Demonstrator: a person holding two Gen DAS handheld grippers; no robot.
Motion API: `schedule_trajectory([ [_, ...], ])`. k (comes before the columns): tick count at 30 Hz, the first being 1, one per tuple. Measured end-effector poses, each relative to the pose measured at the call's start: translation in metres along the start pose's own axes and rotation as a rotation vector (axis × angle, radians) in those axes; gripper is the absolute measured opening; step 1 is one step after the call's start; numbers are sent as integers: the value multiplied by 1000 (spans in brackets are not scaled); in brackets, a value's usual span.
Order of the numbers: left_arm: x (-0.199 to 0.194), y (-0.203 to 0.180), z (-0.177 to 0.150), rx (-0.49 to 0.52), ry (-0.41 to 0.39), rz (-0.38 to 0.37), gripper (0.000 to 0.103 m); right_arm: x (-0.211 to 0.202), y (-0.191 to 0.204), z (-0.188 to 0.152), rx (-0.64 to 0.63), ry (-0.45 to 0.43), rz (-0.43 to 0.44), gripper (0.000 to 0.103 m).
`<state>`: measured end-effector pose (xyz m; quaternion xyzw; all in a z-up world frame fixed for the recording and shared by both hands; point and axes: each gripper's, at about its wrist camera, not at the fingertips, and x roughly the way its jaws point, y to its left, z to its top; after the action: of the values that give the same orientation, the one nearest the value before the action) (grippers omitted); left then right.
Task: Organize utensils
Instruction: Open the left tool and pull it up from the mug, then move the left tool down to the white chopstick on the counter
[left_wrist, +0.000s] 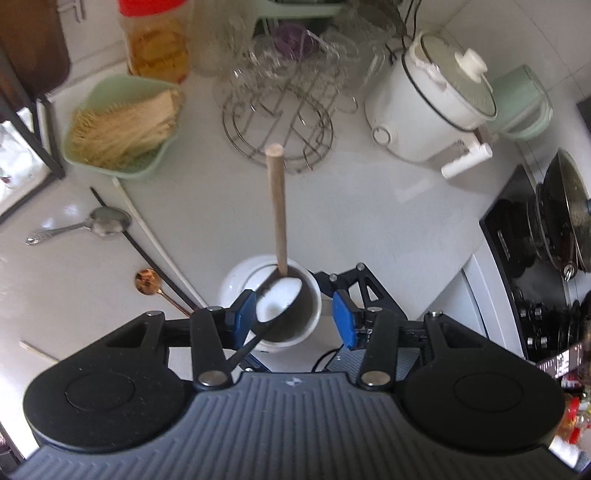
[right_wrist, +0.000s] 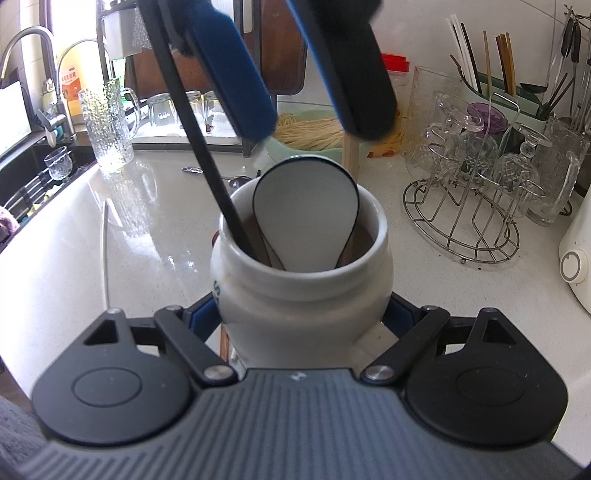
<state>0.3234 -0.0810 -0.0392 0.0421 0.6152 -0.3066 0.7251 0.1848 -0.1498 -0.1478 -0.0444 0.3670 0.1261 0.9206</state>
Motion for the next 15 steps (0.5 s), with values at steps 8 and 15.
schedule_trajectory([
  [8, -46, 20, -28, -74, -174, 14, 54, 2, 0, 2, 1, 16, -1, 91],
  [15, -80, 72, -69, -256, -331, 79, 59, 4, 1, 5, 9, 29, -12, 91],
])
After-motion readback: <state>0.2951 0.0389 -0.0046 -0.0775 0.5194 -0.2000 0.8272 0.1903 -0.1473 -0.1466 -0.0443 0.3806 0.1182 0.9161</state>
